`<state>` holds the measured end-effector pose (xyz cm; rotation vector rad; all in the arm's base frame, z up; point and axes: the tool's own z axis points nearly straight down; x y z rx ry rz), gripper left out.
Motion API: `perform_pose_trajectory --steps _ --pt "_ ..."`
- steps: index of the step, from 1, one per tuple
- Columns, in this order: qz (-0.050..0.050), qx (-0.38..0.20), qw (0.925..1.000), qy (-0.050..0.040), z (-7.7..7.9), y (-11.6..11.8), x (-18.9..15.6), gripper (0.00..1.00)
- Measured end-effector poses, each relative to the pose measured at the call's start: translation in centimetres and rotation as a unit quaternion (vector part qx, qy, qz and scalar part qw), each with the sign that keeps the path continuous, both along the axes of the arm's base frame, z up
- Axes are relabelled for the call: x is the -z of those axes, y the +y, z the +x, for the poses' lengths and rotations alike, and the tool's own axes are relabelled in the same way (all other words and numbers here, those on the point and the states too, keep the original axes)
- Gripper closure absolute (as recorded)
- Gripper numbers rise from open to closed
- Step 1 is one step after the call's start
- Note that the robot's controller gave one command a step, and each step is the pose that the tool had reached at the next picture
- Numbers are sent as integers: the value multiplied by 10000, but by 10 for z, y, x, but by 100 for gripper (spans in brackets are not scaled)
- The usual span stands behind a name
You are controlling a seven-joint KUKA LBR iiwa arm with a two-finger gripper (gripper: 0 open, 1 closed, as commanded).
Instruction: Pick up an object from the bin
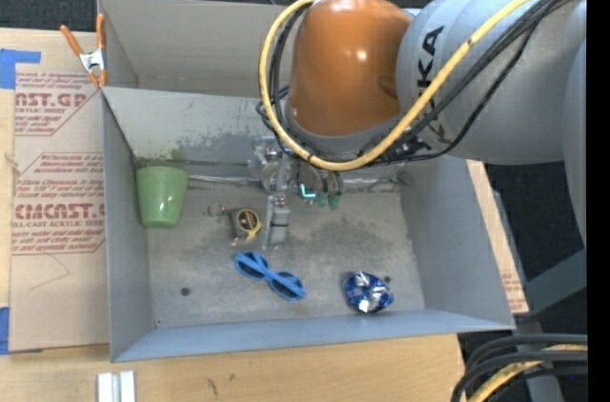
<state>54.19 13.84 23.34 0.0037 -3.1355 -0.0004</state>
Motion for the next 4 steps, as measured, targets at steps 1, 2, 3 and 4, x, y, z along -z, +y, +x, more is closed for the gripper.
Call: perform_pose_trajectory --steps 1,2,3,4 --pt "-10 501 9987 12 -46 -45 168 0" --pt "-2 995 9950 -24 -63 -56 133 0" --pt "-6 2222 9750 -27 -57 -53 125 0" --pt "-14 2619 9651 -8 -60 -55 166 0"
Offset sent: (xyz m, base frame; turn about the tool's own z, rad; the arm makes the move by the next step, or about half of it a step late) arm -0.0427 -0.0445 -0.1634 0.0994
